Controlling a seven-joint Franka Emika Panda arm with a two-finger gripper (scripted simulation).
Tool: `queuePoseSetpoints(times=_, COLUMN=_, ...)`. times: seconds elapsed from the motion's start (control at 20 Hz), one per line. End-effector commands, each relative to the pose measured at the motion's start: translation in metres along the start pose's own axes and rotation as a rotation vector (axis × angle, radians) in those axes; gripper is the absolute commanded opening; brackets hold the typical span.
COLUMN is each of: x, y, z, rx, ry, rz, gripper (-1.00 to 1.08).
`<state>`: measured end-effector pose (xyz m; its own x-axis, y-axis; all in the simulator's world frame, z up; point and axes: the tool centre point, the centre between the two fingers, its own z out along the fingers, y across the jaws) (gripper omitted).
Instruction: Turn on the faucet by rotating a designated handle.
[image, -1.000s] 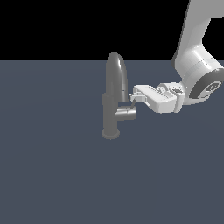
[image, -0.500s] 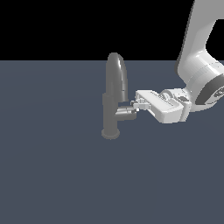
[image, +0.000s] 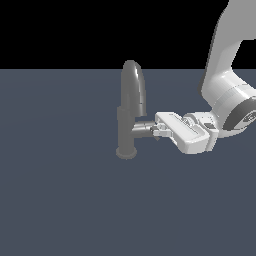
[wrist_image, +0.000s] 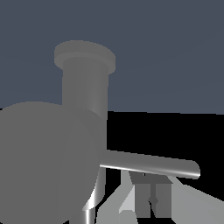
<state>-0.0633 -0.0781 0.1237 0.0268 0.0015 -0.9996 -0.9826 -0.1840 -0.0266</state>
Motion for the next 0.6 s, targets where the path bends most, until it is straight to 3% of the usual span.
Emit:
queuePoseSetpoints(times=0.0, x=0.028, y=0.013, z=-0.001, rx=0.008, ry=-0.002, rz=0.029, gripper=-1.0)
queuePoseSetpoints(times=0.1, x=0.035, y=0.016, z=-0.002, rx=0.009, ry=-0.003, rz=0.031, gripper=-1.0)
queuePoseSetpoints(times=0.15, x=0.013, y=0.004, z=0.0, rx=-0.001, ry=-0.003, rz=-0.002, gripper=-1.0)
queuePoseSetpoints(times=0.55, x=0.044, y=-0.005, z=-0.001, rx=0.004, ry=-0.003, rz=0.013, gripper=-1.0)
